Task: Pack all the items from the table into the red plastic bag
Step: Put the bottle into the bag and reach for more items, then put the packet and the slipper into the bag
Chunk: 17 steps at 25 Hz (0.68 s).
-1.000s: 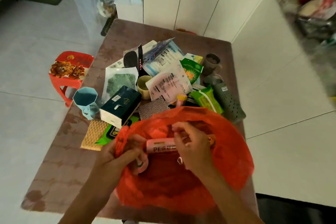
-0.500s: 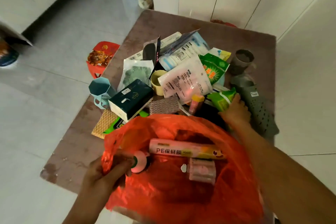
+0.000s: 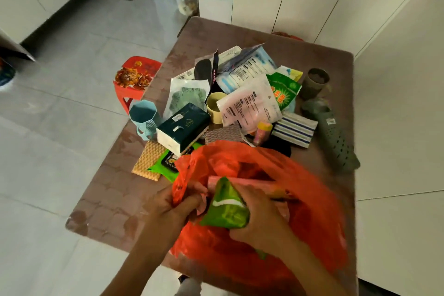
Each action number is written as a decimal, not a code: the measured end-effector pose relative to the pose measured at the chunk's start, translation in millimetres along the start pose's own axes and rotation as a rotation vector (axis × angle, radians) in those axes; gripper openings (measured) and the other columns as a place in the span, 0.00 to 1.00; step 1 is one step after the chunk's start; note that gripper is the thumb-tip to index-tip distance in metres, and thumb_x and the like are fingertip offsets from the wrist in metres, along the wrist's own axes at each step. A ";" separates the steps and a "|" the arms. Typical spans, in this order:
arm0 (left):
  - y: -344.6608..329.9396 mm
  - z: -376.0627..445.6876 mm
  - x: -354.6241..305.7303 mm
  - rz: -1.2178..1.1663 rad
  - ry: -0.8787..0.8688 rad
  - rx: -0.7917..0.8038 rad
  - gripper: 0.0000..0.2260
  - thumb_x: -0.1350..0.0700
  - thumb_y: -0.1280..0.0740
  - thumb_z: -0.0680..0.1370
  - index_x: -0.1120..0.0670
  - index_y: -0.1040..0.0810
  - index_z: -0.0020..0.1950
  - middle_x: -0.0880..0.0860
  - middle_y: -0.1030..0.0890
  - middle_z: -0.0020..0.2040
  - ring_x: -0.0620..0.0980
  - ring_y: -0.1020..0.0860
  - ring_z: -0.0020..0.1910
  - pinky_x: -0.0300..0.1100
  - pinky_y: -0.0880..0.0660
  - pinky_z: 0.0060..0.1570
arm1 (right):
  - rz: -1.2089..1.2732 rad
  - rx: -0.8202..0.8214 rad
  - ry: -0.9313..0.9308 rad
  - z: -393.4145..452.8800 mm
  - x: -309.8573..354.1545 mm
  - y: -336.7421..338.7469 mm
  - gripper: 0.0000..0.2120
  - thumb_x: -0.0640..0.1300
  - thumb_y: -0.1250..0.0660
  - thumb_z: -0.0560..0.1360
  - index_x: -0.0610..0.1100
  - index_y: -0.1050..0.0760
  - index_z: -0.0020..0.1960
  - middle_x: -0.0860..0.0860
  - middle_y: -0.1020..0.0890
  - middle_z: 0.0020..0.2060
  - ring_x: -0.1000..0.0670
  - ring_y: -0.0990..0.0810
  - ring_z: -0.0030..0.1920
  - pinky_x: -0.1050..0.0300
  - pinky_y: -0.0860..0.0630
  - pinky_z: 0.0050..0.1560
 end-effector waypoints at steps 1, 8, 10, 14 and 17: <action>-0.8 -0.8 0.3 -0.003 0.002 0.021 0.11 0.75 0.38 0.75 0.63 0.20 0.42 0.56 0.22 0.28 0.44 0.26 0.23 0.33 0.31 0.23 | -0.089 0.041 -0.026 15.0 -12.5 -29.0 0.44 0.51 0.26 0.61 0.52 0.38 0.74 0.50 0.29 0.70 0.47 0.30 0.68 0.48 0.34 0.69; -1.9 4.2 12.6 -0.017 0.030 0.060 0.08 0.74 0.38 0.76 0.66 0.21 0.44 0.53 0.23 0.26 0.44 0.27 0.22 0.31 0.32 0.22 | -0.318 0.170 -0.064 23.2 -11.6 -51.4 0.42 0.56 0.29 0.71 0.48 0.44 0.78 0.47 0.38 0.76 0.44 0.40 0.75 0.44 0.44 0.75; -7.6 7.6 15.0 -0.043 0.050 0.044 0.07 0.75 0.39 0.75 0.69 0.23 0.44 0.53 0.23 0.25 0.44 0.26 0.22 0.31 0.31 0.22 | -0.012 -0.089 0.124 4.0 3.4 11.5 0.22 0.53 0.32 0.75 0.49 0.27 0.67 0.51 0.22 0.64 0.51 0.26 0.64 0.52 0.29 0.66; -18.5 14.0 21.0 -0.036 0.064 -0.065 0.09 0.75 0.38 0.75 0.66 0.21 0.41 0.55 0.22 0.26 0.46 0.26 0.22 0.30 0.31 0.22 | 0.075 -0.789 -0.154 12.4 -97.0 159.5 0.08 0.46 0.33 0.75 0.50 0.23 0.54 0.52 0.17 0.47 0.53 0.19 0.45 0.54 0.21 0.43; -30.5 17.8 25.9 -0.028 0.064 -0.129 0.11 0.76 0.40 0.75 0.66 0.22 0.39 0.54 0.23 0.24 0.46 0.28 0.20 0.30 0.34 0.20 | -0.166 -0.625 -0.670 52.8 -230.8 192.2 0.28 0.49 0.29 0.72 0.43 0.34 0.69 0.41 0.25 0.65 0.39 0.25 0.61 0.43 0.25 0.58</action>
Point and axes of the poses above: each hand's wrist, its own z-axis towards the middle knuckle, its own y-axis out of the back of the hand, x = y × z, the point moved 6 cm from there along z, towards the middle knuckle
